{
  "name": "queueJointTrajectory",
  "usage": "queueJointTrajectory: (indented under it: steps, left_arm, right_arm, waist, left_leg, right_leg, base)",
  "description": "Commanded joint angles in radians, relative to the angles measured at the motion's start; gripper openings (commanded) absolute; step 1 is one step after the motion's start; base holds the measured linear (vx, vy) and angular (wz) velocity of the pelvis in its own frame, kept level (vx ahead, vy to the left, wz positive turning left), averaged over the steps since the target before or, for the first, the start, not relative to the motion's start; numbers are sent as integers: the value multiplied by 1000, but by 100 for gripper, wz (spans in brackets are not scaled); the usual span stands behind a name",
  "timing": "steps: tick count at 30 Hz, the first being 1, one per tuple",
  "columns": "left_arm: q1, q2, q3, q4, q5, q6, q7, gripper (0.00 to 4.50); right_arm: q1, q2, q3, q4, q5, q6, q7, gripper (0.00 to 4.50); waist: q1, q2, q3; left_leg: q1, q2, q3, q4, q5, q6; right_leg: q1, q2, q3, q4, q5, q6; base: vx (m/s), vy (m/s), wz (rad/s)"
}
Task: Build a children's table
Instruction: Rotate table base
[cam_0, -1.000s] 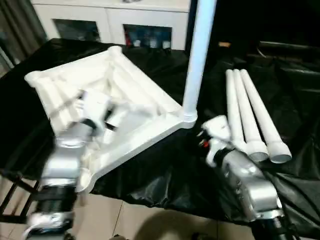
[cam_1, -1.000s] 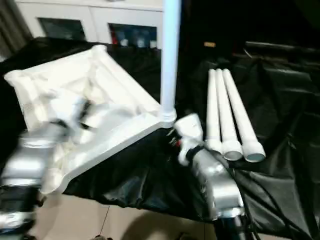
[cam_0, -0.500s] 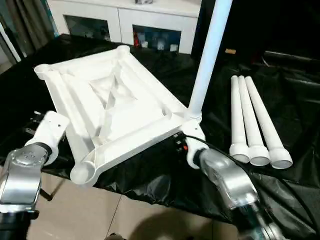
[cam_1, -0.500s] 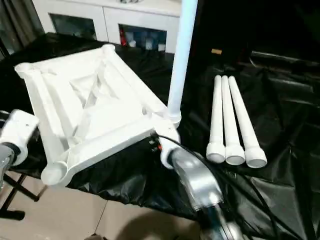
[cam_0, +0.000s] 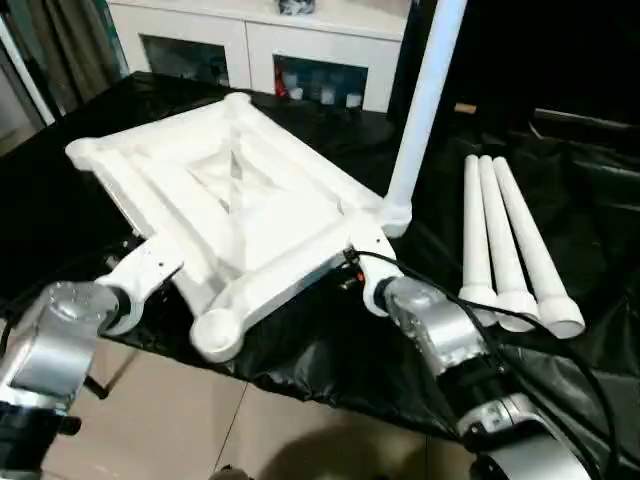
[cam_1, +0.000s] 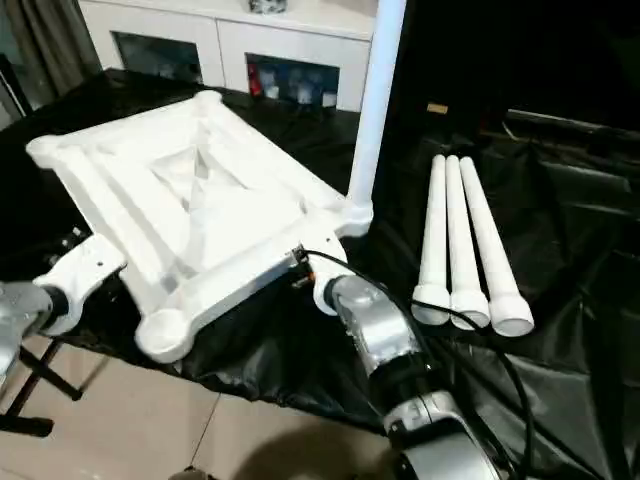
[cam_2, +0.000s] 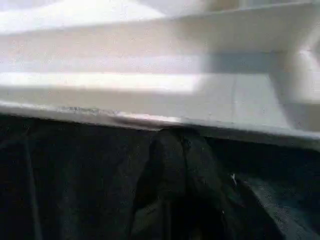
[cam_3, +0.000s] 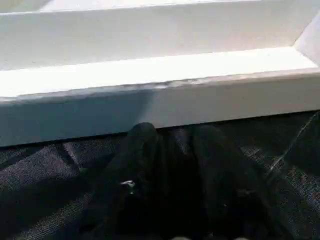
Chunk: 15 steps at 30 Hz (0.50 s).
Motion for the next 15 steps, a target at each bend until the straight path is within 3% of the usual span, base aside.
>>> queueJointTrajectory:
  steps: [1, 8, 11, 12, 14, 15]
  left_arm:
    - [16, 7, -42, -88, -56, 2, -83, 0]
    - [21, -88, -131, -120, -87, 5, -98, 0]
    - [-6, -163, -173, -72, -80, -11, -64, 0]
    - [-13, -182, -181, -61, -81, -13, -56, 0]
    - [-35, -239, -195, -23, -73, -25, -11, 0]
    - [-40, -252, -196, -15, -71, -28, -1, 0]
  right_arm:
    - [-24, -6, -6, 64, -16, -34, -4, 96]
    - [-31, -32, -15, 58, -13, -49, 0, 32]
    - [-7, -62, -28, -18, -6, -29, 7, 7]
    - [1, -71, -32, -40, -5, -24, 8, 2]
    - [40, -102, -48, -144, 0, 13, 15, 2]
    - [50, -109, -51, -170, 1, 22, 17, 2]
  waist:
    - [-1, 26, -59]
    - [0, 25, -58]
    - [-2, 22, -60]
    - [-1, 26, -60]
    - [-4, 25, -61]
    - [-2, 26, -61]
  left_leg:
    - [8, -45, 28, -72, -373, -45]
    - [7, -46, 31, -70, -372, -41]
    - [5, -47, 31, -68, -358, -41]
    - [8, -48, 33, -66, -352, -38]
    - [0, -50, 32, -66, -333, -37]
    - [6, -50, 34, -63, -330, -36]
  right_leg:
    - [43, 25, -11, -59, -287, -173]
    - [44, 31, -10, -60, -281, -168]
    - [47, 32, -11, -61, -276, -157]
    - [45, 34, -9, -62, -272, -154]
    - [52, 34, -11, -62, -265, -148]
    - [48, 37, -10, -66, -260, -140]
  base:
    - [0, 0, 0]
    - [0, 0, 0]
    - [0, 0, 0]
    - [0, 0, 0]
    - [0, 0, 0]
    - [0, 0, 0]
